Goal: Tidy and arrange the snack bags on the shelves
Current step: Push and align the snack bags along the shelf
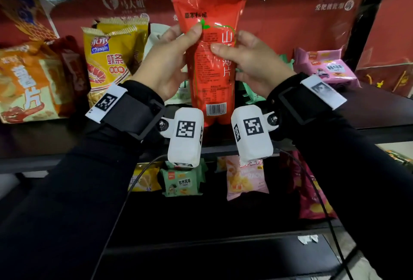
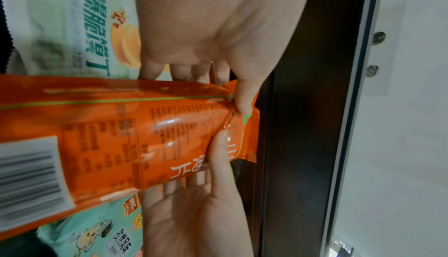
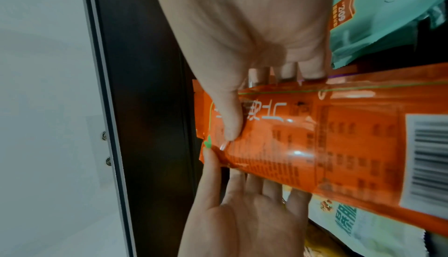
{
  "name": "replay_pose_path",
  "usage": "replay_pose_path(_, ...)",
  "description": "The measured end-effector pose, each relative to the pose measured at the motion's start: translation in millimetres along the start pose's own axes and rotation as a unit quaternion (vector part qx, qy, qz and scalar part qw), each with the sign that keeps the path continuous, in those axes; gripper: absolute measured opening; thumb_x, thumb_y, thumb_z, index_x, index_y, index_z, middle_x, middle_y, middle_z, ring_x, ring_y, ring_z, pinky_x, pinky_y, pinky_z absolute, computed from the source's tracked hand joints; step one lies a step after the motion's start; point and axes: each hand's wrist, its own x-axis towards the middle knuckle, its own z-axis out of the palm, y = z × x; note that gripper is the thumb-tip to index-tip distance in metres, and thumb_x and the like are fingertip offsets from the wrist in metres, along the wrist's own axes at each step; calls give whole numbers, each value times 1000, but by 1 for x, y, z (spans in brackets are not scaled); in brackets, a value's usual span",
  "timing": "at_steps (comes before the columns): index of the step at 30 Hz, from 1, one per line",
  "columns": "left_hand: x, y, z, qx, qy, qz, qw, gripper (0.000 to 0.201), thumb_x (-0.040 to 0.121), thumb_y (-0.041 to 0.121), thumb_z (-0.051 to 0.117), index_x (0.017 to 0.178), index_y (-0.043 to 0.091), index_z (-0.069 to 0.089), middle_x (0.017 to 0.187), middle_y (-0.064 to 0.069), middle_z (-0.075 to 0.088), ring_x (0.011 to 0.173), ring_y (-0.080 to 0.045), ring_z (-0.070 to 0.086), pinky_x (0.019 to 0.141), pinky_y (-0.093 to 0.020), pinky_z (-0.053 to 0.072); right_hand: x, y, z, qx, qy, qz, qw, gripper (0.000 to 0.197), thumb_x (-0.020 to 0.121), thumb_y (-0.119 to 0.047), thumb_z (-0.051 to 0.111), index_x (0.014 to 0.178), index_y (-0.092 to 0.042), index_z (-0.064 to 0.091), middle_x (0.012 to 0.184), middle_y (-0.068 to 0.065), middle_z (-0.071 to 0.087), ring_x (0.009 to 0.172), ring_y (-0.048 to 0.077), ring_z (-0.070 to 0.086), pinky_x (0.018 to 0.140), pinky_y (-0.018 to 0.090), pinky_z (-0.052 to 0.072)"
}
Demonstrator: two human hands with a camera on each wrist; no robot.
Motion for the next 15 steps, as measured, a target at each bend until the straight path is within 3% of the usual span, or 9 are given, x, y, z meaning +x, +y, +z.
replay_pose_path(3,-10,-6,7,70,-48,-55,995,42,93,34,57,132,20,47,115,5,68,93,-8,68,71,-28,56,2,1,1,19,41,-2,999,44,83,-16,72,122,-10,55,96,0,69,72,8,69,58,22,54)
replay_pose_path(6,-18,-15,19,115,-65,-58,989,64,90,31,62,142,14,29,124,1,62,95,-2,67,72,-18,56,5,-3,6,38,63,-16,997,38,85,-13,70,118,-1,57,102,12,69,84,20,70,77,36,59)
replay_pose_path(8,-17,-17,24,134,-47,-59,988,88,79,31,73,145,13,18,130,-2,58,108,-9,64,88,-27,55,4,-8,10,57,22,-5,998,31,92,-20,61,115,1,59,104,16,69,90,25,69,85,38,58)
replay_pose_path(10,-13,-15,21,143,-4,-72,987,104,70,28,82,147,11,13,131,-4,58,111,-17,63,97,-41,51,4,-13,8,78,-11,29,996,38,96,-34,52,118,-5,61,104,11,70,93,22,70,81,35,58)
replay_pose_path(12,-7,-14,13,118,24,-103,987,102,73,25,81,148,11,14,129,-6,60,110,-23,64,96,-50,50,3,-16,4,53,-30,63,996,37,97,-44,46,115,-17,63,100,4,71,93,18,69,77,32,57)
replay_pose_path(15,-4,-8,7,73,-10,-167,983,68,86,47,62,141,13,39,125,-9,64,110,-28,64,99,-55,47,-3,-10,1,-15,-83,125,989,33,97,-43,46,112,-19,63,106,5,71,100,20,67,89,37,55)
